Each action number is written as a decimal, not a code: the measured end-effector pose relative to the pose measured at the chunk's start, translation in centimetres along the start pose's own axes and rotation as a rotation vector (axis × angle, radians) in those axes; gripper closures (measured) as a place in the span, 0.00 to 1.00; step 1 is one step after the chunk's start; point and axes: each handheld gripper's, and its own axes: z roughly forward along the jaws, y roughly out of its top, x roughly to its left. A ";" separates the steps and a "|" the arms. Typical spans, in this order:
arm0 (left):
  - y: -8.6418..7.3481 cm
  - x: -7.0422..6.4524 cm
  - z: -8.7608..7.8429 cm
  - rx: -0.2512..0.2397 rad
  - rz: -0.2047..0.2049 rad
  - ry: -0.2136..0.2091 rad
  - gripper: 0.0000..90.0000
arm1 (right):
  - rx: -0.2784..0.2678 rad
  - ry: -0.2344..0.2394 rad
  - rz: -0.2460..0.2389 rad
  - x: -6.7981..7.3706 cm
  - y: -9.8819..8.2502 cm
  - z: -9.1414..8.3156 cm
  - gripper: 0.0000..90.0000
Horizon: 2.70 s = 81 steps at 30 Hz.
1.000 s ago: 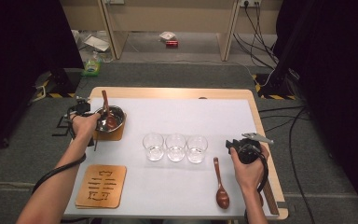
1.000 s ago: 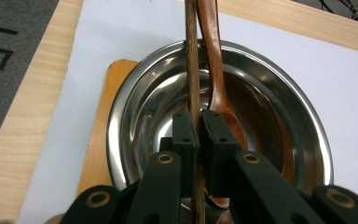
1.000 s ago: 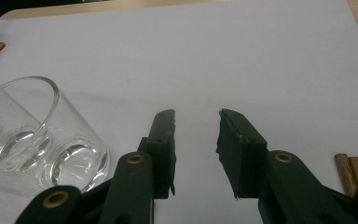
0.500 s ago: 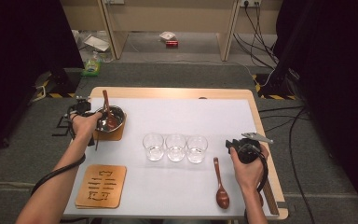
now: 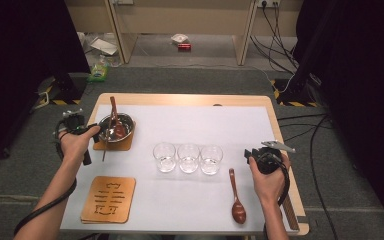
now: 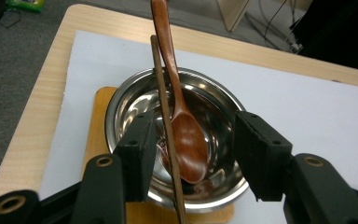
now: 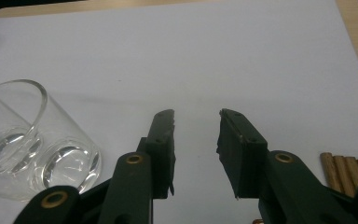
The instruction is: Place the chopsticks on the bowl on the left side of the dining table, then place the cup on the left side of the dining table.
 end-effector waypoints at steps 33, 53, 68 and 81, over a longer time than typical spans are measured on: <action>-5.4 -0.2 -5.7 -0.085 0.011 -0.097 0.48 | 0.267 -0.105 0.065 -5.4 2.1 -1.3 0.75; -6.4 -0.3 -4.7 -0.039 0.019 -0.087 0.47 | 0.613 -0.093 0.068 -7.7 1.0 -0.9 0.84; -6.3 0.1 -4.9 -0.045 0.011 -0.077 0.47 | 0.687 -0.109 0.046 -7.2 0.8 -0.2 0.88; -6.3 0.0 -4.9 -0.045 0.010 -0.082 0.47 | 0.724 -0.119 0.023 -6.5 0.5 0.6 0.88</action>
